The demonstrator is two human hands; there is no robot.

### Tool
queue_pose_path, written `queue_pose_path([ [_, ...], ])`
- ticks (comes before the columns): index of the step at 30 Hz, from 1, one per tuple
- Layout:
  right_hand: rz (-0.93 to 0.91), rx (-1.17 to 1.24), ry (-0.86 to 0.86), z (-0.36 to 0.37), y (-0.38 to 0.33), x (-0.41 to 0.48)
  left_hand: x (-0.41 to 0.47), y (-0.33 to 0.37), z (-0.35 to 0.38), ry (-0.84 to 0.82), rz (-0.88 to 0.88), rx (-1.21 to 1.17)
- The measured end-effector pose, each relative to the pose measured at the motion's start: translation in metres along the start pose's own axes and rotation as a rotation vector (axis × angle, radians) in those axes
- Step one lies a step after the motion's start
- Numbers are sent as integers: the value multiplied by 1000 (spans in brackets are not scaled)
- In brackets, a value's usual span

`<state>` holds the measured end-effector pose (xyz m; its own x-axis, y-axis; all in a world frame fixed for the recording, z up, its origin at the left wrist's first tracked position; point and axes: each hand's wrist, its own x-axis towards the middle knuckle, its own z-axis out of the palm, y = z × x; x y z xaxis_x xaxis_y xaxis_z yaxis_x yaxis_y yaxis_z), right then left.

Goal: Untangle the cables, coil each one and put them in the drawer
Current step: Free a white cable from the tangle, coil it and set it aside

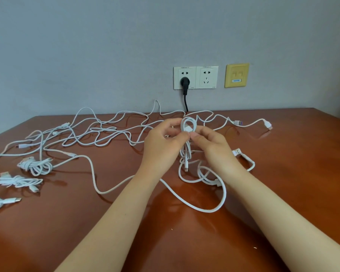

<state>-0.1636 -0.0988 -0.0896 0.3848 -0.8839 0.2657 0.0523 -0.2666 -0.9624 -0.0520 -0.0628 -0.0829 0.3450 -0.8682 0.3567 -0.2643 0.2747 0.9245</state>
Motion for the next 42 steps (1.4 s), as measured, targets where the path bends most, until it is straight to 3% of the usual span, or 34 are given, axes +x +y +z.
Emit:
queue_pose_path([
  [14,-53,11,243,1,5,2,2,4,1,-118,-14,-42],
  [18,-9,60,189,7,5,3,5,-1,6,-60,-69,-65],
  [25,-55,-86,163,6,7,4,4,-3,8,-45,-214,-238],
  [32,-12,-116,117,3,7,3,0,-1,5,-71,-201,-270],
  [37,-54,-164,50,2,5,1,1,8,-3,18,-187,-342],
  [42,-84,-151,19,0,-2,-4,-3,14,-9,112,-282,-483],
])
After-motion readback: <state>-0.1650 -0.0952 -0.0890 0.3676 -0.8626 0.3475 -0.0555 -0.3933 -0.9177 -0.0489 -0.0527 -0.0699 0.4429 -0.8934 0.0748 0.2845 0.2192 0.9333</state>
